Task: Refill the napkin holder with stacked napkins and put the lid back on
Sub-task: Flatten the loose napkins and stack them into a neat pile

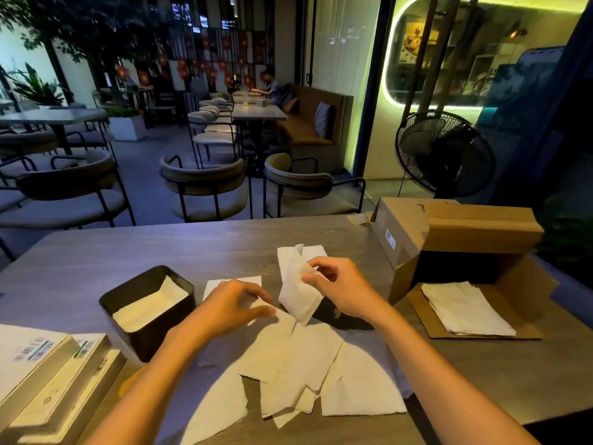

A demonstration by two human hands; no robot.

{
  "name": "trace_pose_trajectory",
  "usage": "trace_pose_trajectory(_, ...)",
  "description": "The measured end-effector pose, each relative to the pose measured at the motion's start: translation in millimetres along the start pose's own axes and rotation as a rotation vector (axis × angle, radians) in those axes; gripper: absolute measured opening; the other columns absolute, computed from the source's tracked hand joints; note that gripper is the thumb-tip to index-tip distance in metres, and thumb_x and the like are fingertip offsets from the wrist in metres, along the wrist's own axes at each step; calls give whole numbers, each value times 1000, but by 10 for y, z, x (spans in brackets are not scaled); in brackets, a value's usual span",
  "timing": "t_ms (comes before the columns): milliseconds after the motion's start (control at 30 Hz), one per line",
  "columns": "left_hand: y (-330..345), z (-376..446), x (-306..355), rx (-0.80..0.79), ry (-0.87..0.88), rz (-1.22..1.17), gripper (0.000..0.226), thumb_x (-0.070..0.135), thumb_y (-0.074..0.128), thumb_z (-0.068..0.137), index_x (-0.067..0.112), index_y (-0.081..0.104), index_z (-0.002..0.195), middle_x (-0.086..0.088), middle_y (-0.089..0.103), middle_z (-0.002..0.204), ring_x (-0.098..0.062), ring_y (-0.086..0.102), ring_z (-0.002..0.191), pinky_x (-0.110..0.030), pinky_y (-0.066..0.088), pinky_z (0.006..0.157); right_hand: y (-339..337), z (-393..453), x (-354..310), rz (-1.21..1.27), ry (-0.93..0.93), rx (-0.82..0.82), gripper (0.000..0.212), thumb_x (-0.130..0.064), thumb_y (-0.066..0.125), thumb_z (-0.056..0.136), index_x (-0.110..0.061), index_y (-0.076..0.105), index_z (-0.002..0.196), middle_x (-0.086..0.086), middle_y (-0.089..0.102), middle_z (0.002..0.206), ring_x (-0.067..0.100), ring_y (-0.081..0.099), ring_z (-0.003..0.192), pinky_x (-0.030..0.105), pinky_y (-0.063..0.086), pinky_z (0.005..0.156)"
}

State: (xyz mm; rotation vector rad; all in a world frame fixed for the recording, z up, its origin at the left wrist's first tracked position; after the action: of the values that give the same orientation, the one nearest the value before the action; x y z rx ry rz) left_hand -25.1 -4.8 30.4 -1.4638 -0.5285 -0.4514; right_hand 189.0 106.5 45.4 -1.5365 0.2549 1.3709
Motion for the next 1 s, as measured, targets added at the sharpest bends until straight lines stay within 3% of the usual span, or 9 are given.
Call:
trace_pose_trajectory(100,9,-5,56,-1,-32,-135,37,66,54,77,41,70,100,15,71,103,-7,63,99,-24,54,88,-21,15,-38,108,-26,-5,26,-32,65,99,-31,70,124,-12,71,118,8,64,111,31,55,96)
trace_pose_trajectory(200,40,29,128,45,-89,-247,40,64,41,85,37,66,103,5,68,106,-12,61,97,-24,48,81,-45,39,-113,214,-55,11,27,-28,64,100,-30,67,126,-18,72,114,0,67,107,27,59,89)
trace_pose_trajectory(267,71,73,211,49,-136,-409,37,56,37,94,30,62,103,9,63,101,-6,57,94,-24,43,83,-65,68,-168,265,-62,13,25,-26,63,101,-30,66,125,-21,72,109,-1,67,105,23,59,85)
trace_pose_trajectory(367,64,187,295,58,-161,-625,31,48,42,97,25,63,98,11,63,101,-9,60,98,-24,48,86,-91,142,-154,357,-40,41,24,-22,61,102,-29,65,124,-22,73,105,-2,69,102,20,59,78)
trace_pose_trajectory(500,26,351,315,289,-109,-765,25,26,59,96,19,62,120,16,65,101,-9,64,99,-11,54,63,-99,263,-10,323,4,185,25,-23,60,102,-26,63,127,-15,69,113,2,69,103,16,57,74)
trace_pose_trajectory(633,84,554,348,415,-58,-775,25,15,62,94,21,58,118,17,64,99,-4,66,91,-9,52,59,-72,401,224,237,72,252,32,-25,60,103,-24,59,134,-8,66,119,7,67,105,17,58,72)
trace_pose_trajectory(767,116,843,187,367,-53,-706,36,18,66,92,28,55,125,14,65,111,-14,65,107,-19,58,65,-54,506,375,211,79,258,31,-24,58,103,-30,54,133,-14,62,118,2,64,102,18,58,72)
trace_pose_trajectory(900,219,1081,33,360,-71,-691,45,13,67,90,27,53,131,12,61,117,-18,62,114,-22,59,65,-44,622,561,146,115,273,42,-27,59,103,-27,50,144,-4,63,128,9,64,109,22,60,74)
trace_pose_trajectory(1000,324,1203,-53,365,-100,-669,59,9,66,91,21,45,145,6,55,126,-26,62,117,-28,62,66,-36,693,688,87,134,274,41,-28,59,103,-27,49,143,-4,67,108,10,67,102,20,56,68)
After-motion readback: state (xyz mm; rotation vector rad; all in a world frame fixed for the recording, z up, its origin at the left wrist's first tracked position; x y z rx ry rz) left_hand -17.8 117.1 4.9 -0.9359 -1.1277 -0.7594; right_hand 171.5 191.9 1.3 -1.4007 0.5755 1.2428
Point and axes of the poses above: each hand's wrist, its own z-axis towards the middle knuckle, its own y-axis out of the palm, x = y × z, the point moved 2 cm from there along z, towards the middle knuckle
